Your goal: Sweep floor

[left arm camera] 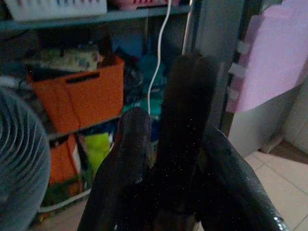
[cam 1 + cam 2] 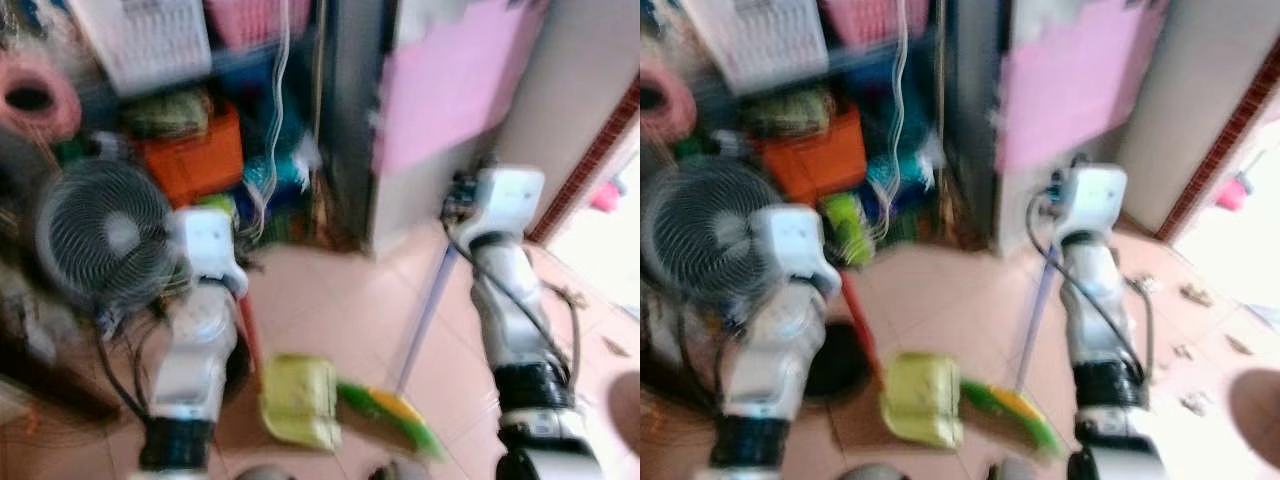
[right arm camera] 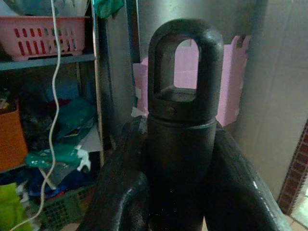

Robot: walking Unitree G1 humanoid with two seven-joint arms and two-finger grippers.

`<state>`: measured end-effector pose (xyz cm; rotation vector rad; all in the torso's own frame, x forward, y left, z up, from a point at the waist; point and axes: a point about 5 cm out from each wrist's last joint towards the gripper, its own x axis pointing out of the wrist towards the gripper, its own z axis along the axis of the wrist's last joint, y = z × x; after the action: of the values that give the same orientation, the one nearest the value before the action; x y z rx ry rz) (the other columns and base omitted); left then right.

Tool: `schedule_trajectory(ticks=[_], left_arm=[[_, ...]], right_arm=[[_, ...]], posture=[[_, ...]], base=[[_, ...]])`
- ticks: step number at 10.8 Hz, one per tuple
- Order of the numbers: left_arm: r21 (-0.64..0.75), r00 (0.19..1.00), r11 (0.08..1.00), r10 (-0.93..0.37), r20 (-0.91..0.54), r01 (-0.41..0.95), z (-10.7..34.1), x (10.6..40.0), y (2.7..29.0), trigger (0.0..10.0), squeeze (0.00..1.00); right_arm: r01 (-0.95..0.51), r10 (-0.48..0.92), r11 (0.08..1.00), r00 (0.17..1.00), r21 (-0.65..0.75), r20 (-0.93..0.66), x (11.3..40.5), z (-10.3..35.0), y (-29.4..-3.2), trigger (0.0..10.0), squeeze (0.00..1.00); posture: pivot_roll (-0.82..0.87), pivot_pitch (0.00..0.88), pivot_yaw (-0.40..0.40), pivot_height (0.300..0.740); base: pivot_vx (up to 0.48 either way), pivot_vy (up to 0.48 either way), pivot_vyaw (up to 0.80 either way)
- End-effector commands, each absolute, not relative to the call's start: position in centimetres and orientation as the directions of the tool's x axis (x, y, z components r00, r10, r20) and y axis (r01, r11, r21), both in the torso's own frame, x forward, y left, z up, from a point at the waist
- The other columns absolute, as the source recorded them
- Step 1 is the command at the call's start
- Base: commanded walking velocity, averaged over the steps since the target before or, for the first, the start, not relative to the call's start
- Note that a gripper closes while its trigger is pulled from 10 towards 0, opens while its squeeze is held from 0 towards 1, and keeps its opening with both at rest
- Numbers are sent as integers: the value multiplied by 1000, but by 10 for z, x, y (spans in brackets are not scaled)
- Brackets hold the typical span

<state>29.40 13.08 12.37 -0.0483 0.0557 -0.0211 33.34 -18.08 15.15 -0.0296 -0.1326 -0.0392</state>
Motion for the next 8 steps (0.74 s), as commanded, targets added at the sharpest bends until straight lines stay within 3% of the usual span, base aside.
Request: schedule_trajectory(ticks=[1,3,7,8], left_arm=[[-39,1000,999,0,13,1,138,296,138,10000,0],[-19,1000,1000,-1,12,1,137,295,138,10000,0],[-55,999,998,-34,21,35,138,292,135,10000,0],[-51,999,998,-34,23,35,138,293,135,10000,0]], right_arm=[[5,3,999,978,-38,206,336,167,-168,10000,0],[0,14,998,975,-60,222,336,169,-166,10000,0],[-7,21,998,976,-69,215,335,166,-163,10000,0],[-5,19,998,977,-69,212,336,166,-164,10000,0]], posture=[[-80,0,58,740],[-76,0,59,740],[-72,0,57,740],[-74,0,58,740]], base=[[322,352,-788],[283,172,-353],[0,0,0],[0,0,-800]])
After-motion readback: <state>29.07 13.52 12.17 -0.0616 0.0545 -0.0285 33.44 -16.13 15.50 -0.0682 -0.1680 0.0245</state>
